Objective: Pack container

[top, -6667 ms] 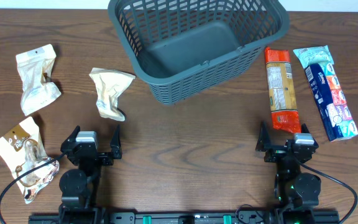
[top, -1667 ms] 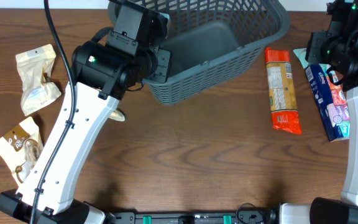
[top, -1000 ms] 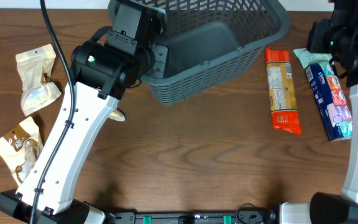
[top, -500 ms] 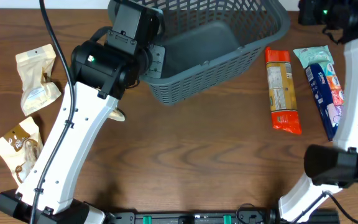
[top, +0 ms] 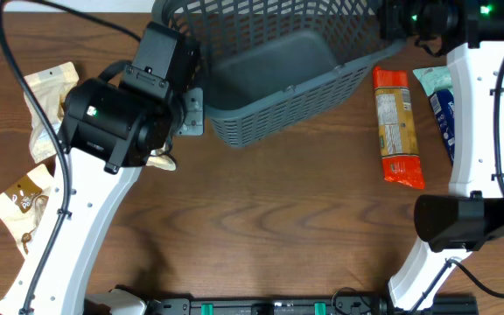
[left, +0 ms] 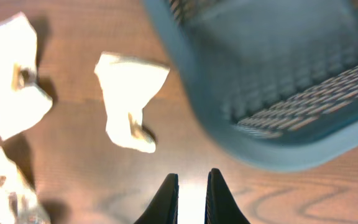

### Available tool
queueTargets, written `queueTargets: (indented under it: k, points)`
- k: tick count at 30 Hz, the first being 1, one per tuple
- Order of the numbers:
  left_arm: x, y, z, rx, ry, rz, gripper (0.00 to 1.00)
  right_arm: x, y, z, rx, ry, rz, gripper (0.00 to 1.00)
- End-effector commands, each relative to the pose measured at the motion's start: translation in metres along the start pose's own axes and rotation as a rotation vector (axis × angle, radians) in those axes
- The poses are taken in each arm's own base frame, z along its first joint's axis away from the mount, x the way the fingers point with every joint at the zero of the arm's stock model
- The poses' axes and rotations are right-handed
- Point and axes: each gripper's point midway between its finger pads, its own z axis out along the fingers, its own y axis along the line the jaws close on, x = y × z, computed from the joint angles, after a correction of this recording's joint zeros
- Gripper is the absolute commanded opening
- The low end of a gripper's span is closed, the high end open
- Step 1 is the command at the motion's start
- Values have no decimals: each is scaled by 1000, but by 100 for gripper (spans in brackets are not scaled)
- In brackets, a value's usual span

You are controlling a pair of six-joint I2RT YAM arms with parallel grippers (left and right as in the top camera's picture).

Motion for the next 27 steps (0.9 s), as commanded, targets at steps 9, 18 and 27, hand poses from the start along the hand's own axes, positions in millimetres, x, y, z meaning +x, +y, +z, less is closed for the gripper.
queueTargets:
  k: [9, 18, 27]
  points:
    - [15, -46, -11, 75, 2, -24, 6, 17, 3, 15, -3, 87, -30, 1]
    - [34, -54, 0, 65, 54, -17, 6, 32, 2, 24, -8, 148, -42, 1]
    - [57, -57, 33, 24, 158, -5, 6, 33, 2, 26, -9, 153, -41, 1]
